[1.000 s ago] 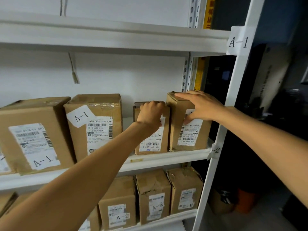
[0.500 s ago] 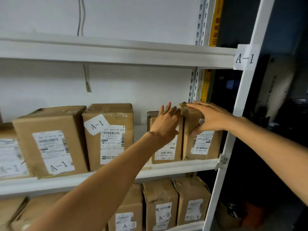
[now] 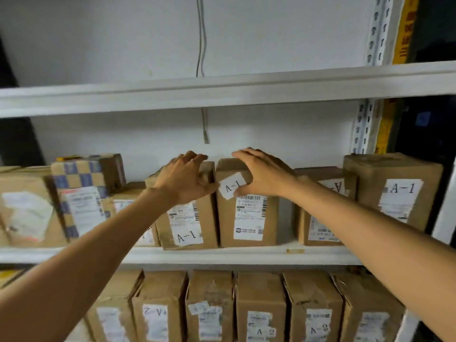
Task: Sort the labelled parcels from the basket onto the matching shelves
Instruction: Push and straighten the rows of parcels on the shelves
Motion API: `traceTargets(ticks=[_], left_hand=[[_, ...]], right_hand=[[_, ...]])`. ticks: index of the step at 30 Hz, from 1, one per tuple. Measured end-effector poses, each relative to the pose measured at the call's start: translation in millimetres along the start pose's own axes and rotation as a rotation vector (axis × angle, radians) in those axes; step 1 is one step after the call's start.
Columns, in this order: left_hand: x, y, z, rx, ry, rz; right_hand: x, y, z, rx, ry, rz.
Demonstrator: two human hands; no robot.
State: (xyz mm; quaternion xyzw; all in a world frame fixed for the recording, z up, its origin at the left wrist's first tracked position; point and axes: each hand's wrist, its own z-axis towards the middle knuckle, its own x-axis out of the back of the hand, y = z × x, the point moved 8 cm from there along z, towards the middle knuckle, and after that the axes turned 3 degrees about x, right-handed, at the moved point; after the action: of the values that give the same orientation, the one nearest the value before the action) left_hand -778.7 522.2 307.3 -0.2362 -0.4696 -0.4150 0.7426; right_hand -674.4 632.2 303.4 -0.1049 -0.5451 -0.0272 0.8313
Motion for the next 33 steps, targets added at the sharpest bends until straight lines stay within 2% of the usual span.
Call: traceTargets(ticks=[4, 8, 14, 18, 22, 24, 29, 33], left_hand=[[-18, -32, -9, -0.048, -0.101, 0.061], [-21, -23, -2, -0.052, -0.073, 0.054], [-22, 20, 5, -0.073, -0.009, 0.055], [-21, 31, 4, -0.07, 0.028, 0.045], [-22, 25, -4, -0.088, 0.033, 0.029], [-21, 21, -9, -0.092, 0.042, -0.007], [-1, -27, -38, -0.004, 0.144, -0.101], [15, -98, -63, 0.137, 0.206, -0.099]], right_hand=[[-29, -15, 14, -0.019, -0.104, 0.043], [-26, -14, 16, -0.025, -0.031, 0.026], [-10, 20, -9, -0.13, -0.025, 0.039], [-9, 28, -17, -0.158, -0.062, 0.036], [-14, 20, -15, -0.109, -0.101, -0.049], [-11, 13, -12, -0.085, -0.043, -0.002], [8, -54, 3, 0.153, 0.304, -0.074], [-16, -120, 23, 0.251, 0.347, -0.144]])
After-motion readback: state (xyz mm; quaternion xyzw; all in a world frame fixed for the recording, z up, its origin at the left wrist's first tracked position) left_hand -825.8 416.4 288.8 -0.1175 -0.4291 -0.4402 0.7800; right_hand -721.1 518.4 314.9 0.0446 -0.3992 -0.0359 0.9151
